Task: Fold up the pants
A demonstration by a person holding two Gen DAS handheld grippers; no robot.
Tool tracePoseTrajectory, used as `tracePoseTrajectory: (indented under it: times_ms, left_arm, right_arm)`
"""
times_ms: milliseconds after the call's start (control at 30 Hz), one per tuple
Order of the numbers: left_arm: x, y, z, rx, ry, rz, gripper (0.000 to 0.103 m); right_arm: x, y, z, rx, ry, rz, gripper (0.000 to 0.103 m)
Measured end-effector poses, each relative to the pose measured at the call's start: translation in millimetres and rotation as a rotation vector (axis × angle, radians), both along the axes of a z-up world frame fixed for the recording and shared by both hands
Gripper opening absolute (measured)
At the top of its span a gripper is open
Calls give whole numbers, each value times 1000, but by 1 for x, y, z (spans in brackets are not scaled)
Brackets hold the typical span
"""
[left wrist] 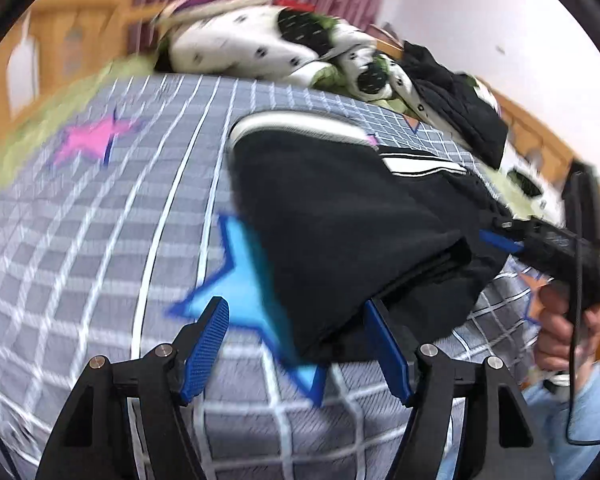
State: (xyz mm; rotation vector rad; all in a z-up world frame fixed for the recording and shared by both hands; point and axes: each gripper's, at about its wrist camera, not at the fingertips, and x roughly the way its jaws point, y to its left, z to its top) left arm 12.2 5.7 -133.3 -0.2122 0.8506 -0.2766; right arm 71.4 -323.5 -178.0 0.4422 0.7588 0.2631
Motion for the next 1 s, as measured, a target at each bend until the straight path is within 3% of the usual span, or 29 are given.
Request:
tracePoseTrajectory:
  times_ms: [133,233,267,300,333,433,700,733,767,800,933,1000]
  left_arm:
    - [0,2,-19,-104,77,-29,68]
    - [8,-15,-29,-83,87,-48,68]
    - [10,-21,-29,-62,78,-48,68]
    - [10,-27,-29,-46,67,-52,68]
    - [9,-32,-29,-42,60,-57,68]
    - [9,-46,-29,-17,46,-66,68]
    - [14,-81,-20,101,8,-54,66]
    - [15,-83,-20,114,6,-51,50]
    - [17,-89,-21,147,9,-46,27]
    - [20,-96,-22,145,28,-94,21]
    - [13,-106,-11,156,-37,-98,21]
    - [10,-109,-6,142,-52,-106,27]
  right_arm:
    - [24,34,-18,32,94,61,53]
    - [41,51,-32,42,165,97,53]
    - [42,51,-34,58,169,96,48]
    - [44,51,-34,92,173,116,29]
    - [45,51,-33,118,182,143,23]
    - [39,43,-16,115,105,156,15]
    - [13,-3,52,31,-140,118,14]
    - [12,-9,55,16,-154,107,14]
    - [12,-15,58,3,-170,95,14]
    - [12,-23,61,-10,-183,84,13]
    - [16,-49,70,-11,-221,42,13]
    - [17,-62,75,-16,-245,23,13]
